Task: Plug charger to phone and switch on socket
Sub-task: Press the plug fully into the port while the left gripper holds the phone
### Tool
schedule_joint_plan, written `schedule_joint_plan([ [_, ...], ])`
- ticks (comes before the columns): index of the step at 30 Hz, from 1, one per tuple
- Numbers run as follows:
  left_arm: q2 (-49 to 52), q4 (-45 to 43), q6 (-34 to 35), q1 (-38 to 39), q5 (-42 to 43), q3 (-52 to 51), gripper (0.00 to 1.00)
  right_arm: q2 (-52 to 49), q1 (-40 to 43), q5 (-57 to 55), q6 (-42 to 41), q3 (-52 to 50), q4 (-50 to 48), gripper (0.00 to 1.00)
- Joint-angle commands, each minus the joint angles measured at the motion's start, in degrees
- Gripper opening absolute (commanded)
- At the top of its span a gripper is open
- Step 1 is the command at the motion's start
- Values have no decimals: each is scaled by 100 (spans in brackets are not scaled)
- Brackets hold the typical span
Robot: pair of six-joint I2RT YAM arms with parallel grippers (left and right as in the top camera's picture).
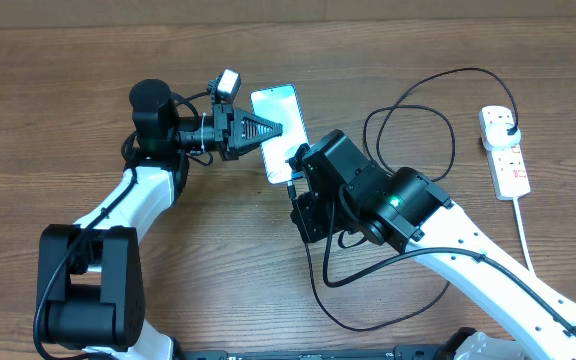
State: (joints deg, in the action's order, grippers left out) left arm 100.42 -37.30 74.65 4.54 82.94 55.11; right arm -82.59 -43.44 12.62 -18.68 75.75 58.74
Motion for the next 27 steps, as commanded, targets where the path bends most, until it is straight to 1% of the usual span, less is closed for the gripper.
schedule_joint_plan([
  [1,-22,-26,-317,52,278,87,4,-37,28,-61,57,81,-28,4],
  [16,-22,-24,-396,33,350,87,4,-37,37,-57,48,81,90,4],
  [27,-22,-24,-396,37,398,87,4,-37,37,-59,-37,81,-170,4],
])
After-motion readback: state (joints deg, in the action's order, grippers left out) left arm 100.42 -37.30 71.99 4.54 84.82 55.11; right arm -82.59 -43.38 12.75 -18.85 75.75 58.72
